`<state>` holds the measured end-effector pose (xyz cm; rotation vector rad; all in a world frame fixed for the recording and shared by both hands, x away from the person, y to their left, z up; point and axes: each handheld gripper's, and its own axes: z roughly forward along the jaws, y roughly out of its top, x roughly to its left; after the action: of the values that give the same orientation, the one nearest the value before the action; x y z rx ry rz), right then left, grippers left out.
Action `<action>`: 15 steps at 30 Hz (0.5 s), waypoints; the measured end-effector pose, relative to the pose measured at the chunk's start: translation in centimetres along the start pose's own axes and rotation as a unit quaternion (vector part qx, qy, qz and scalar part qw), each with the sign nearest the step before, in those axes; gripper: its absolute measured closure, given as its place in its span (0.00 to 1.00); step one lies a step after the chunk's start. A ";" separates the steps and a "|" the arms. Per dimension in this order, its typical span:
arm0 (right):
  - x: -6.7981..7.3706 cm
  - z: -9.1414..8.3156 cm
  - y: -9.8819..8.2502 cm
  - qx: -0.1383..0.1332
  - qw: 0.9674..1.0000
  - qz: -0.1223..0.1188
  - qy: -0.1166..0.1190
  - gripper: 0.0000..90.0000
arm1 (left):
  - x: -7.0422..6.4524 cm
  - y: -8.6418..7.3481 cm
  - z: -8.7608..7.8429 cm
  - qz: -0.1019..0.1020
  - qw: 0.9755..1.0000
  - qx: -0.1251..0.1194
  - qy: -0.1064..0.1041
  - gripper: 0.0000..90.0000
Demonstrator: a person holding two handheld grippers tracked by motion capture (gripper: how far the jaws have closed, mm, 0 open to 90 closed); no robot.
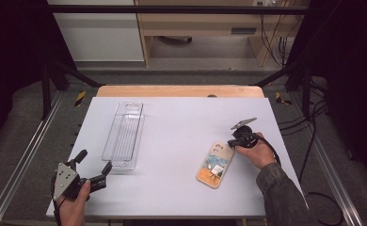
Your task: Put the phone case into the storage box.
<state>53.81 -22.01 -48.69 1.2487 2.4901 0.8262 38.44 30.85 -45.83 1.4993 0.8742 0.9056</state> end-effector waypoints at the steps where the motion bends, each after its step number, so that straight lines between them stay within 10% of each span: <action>1: 0.3 -0.1 -0.1 -0.001 1.000 0.002 0.004 1.00 | 0.0 0.0 0.0 0.000 1.000 0.000 0.000 0.03; 15: 5.1 -0.7 -1.7 -0.007 0.999 -0.023 0.032 1.00 | 0.2 0.0 -0.2 -0.008 1.000 0.000 0.007 0.03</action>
<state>49.32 -19.03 -48.92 1.1730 2.5486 0.8837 38.31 31.11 -45.77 1.4847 0.8952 0.9050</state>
